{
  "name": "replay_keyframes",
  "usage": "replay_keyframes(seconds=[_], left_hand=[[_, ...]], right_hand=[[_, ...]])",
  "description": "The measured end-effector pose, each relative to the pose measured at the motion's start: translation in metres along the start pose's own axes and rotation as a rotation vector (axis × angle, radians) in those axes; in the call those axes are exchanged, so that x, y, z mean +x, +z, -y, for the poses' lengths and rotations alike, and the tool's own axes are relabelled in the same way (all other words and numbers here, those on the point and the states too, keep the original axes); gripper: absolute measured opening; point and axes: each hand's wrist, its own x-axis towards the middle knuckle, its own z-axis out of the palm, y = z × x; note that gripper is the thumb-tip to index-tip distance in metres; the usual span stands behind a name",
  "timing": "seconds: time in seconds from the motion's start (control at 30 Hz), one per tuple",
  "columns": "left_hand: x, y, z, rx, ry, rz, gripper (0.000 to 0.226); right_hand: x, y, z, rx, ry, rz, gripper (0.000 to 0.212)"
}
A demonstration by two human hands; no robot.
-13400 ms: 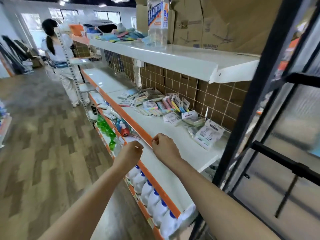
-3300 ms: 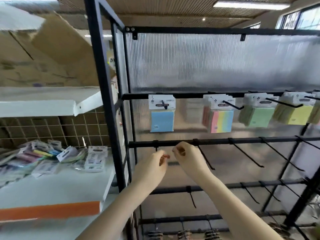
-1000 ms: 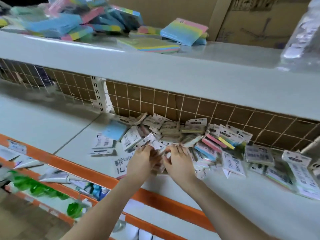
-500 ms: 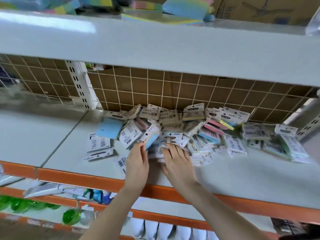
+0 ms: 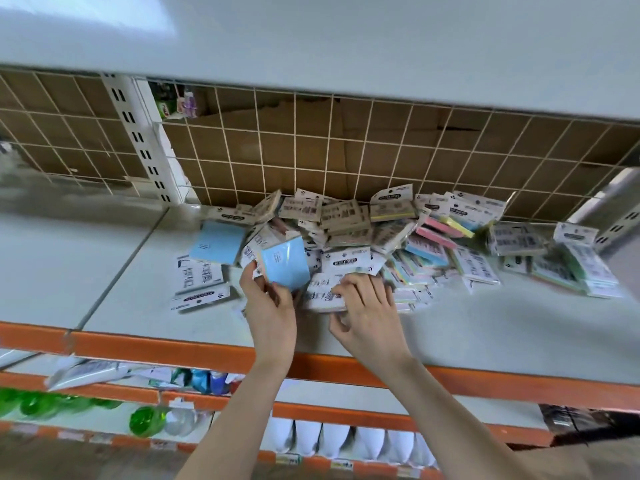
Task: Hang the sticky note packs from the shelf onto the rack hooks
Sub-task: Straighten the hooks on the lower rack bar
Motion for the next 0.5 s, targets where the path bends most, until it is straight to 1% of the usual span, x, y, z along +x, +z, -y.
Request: replay_keyframes(seconds=[0.1,0.2,0.27,0.37,0.5], left_hand=[[0.001,0.000,0.002,0.029,0.020,0.016,0.047],[0.000,0.000,0.001,0.001,0.021,0.017,0.036],[0.000,0.001,-0.004,-0.037,0.017,0.007,0.028],[-0.002,0.001,-0.012,-0.119,0.005,0.004,0.023],[-0.001,-0.002,-0.027,-0.292,-0.057,0.058,0.031]], right_hand=[[-0.001,-0.002,-0.005,0.003,0.049,-0.027,0.029],[0.000,-0.004,-0.006,0.070,0.137,-0.066,0.030],[0.002,-0.007,-0.006,0.168,0.209,-0.085,0.028],[0.001,-0.019,-0.011,0.387,0.394,-0.101,0.027],[-0.002,-0.050,-0.028,0.643,0.750,-0.103,0.013]])
